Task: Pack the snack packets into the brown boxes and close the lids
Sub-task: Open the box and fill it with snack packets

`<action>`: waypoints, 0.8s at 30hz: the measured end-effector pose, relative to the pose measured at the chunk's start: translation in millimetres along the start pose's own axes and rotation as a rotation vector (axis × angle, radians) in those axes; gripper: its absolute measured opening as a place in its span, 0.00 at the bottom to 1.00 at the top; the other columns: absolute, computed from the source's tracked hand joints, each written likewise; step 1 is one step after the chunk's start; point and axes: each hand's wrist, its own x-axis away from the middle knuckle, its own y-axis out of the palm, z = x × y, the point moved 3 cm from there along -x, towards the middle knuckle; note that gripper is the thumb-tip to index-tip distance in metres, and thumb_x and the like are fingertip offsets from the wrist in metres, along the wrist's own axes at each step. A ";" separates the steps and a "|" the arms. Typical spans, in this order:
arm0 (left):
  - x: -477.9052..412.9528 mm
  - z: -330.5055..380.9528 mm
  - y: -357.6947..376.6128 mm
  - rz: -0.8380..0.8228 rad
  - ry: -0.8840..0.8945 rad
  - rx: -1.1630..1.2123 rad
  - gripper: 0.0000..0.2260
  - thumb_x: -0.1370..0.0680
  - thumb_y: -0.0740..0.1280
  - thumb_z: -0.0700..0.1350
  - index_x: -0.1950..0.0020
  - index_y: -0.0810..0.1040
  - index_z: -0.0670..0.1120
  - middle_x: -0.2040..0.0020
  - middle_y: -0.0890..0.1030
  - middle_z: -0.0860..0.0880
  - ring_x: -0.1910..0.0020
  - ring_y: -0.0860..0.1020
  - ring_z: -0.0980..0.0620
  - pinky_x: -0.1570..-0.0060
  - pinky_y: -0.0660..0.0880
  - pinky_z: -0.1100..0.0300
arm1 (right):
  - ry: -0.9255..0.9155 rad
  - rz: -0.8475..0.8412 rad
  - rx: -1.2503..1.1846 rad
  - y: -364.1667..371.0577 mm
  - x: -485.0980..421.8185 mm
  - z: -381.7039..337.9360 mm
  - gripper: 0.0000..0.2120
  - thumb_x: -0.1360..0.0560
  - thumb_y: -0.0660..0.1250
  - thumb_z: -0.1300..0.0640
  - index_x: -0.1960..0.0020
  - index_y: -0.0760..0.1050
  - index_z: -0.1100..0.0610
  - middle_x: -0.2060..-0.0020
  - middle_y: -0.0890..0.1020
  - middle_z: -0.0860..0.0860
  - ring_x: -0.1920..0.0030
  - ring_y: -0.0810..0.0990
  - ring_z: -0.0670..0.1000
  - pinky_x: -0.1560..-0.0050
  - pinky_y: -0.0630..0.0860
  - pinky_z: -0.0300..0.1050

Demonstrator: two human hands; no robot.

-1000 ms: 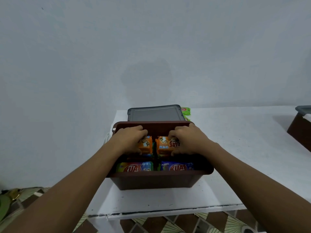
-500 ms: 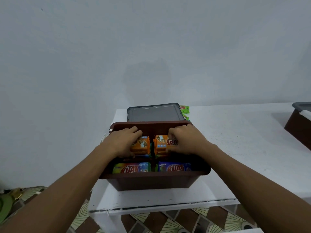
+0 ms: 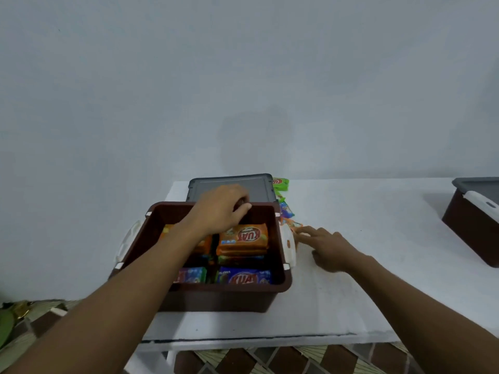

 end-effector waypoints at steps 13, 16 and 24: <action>-133.0 112.3 121.3 -0.455 -0.186 -0.097 0.19 0.17 0.54 0.50 0.31 0.69 0.41 0.34 0.71 0.41 0.36 0.71 0.41 0.40 0.70 0.50 | 0.229 0.253 -0.193 24.1 37.1 188.5 0.29 0.31 0.67 0.33 0.35 0.68 0.46 0.27 0.66 0.43 0.28 0.63 0.46 0.37 0.67 0.49; -138.8 115.8 167.2 -0.496 -0.360 -0.204 0.22 0.17 0.52 0.50 0.29 0.63 0.37 0.30 0.65 0.34 0.31 0.64 0.36 0.34 0.64 0.45 | 0.241 0.327 -0.319 43.2 41.0 203.9 0.33 0.28 0.66 0.36 0.28 0.63 0.46 0.26 0.65 0.44 0.26 0.61 0.45 0.34 0.62 0.48; -98.8 147.7 230.8 -0.194 -0.440 -0.213 0.23 0.19 0.52 0.50 0.25 0.59 0.45 0.23 0.56 0.41 0.27 0.58 0.38 0.29 0.57 0.46 | 0.209 0.500 -0.266 57.5 41.8 204.4 0.34 0.28 0.58 0.31 0.29 0.64 0.49 0.31 0.71 0.46 0.30 0.64 0.49 0.36 0.62 0.52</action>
